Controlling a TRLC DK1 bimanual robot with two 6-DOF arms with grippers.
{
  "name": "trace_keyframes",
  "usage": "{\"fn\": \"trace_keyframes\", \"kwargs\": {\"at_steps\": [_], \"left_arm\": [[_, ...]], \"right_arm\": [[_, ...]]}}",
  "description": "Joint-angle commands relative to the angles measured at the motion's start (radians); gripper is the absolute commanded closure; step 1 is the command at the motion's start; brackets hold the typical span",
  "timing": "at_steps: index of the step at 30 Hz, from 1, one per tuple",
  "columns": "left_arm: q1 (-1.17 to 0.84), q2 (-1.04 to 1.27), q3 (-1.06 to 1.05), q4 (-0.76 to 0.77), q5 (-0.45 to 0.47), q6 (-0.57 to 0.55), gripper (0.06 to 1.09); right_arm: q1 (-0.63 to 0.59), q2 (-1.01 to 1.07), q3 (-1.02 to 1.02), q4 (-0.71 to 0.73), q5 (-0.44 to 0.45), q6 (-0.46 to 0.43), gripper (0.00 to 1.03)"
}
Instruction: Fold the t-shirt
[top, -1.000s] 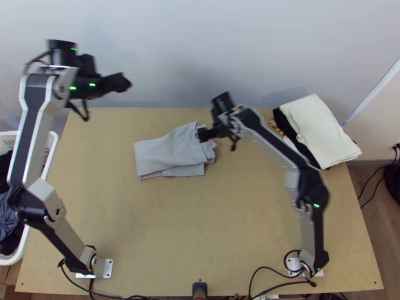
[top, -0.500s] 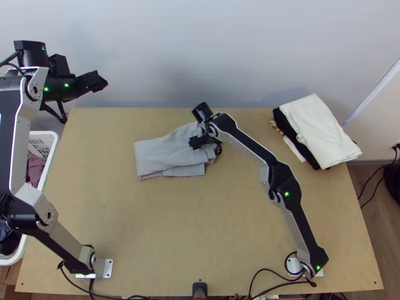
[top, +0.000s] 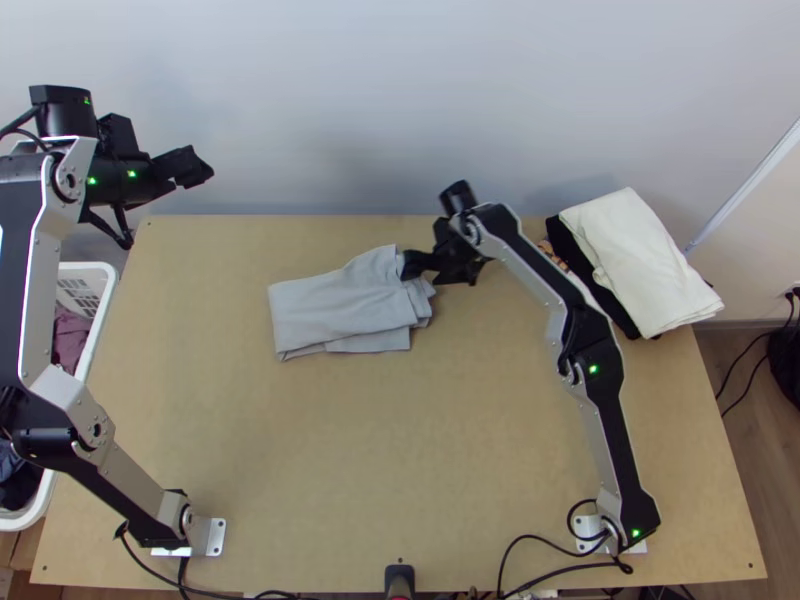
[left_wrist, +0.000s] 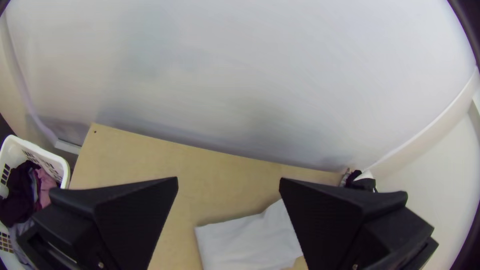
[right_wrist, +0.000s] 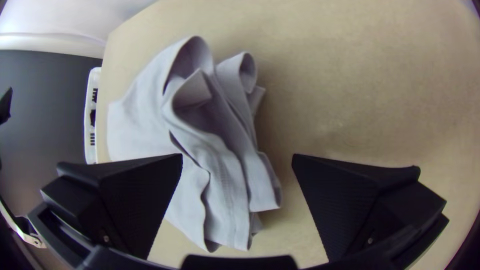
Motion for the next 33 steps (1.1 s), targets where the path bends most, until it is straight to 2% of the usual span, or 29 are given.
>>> {"fn": "trace_keyframes", "kwargs": {"at_steps": [1, 5, 18, 25, 33], "left_arm": [[0.010, -0.032, -0.005, -0.012, 0.003, 0.015, 0.10], [0.020, -0.036, 0.000, -0.014, 0.003, 0.021, 0.10], [0.039, -0.061, 0.002, -0.031, 0.005, 0.024, 0.10], [0.053, -0.075, 0.003, -0.047, 0.005, 0.024, 0.10], [0.068, -0.087, 0.003, -0.057, 0.005, 0.024, 0.10]], "right_arm": [[-0.035, 0.081, 0.011, -0.023, -0.084, 0.033, 0.04], [-0.066, 0.098, 0.007, -0.026, -0.208, 0.021, 0.04], [-0.026, 0.075, 0.019, -0.020, -0.328, 0.006, 0.04], [-0.008, 0.092, 0.041, -0.006, -0.326, 0.010, 0.04], [0.044, 0.138, 0.062, 0.031, -0.276, 0.012, 0.04]]}}
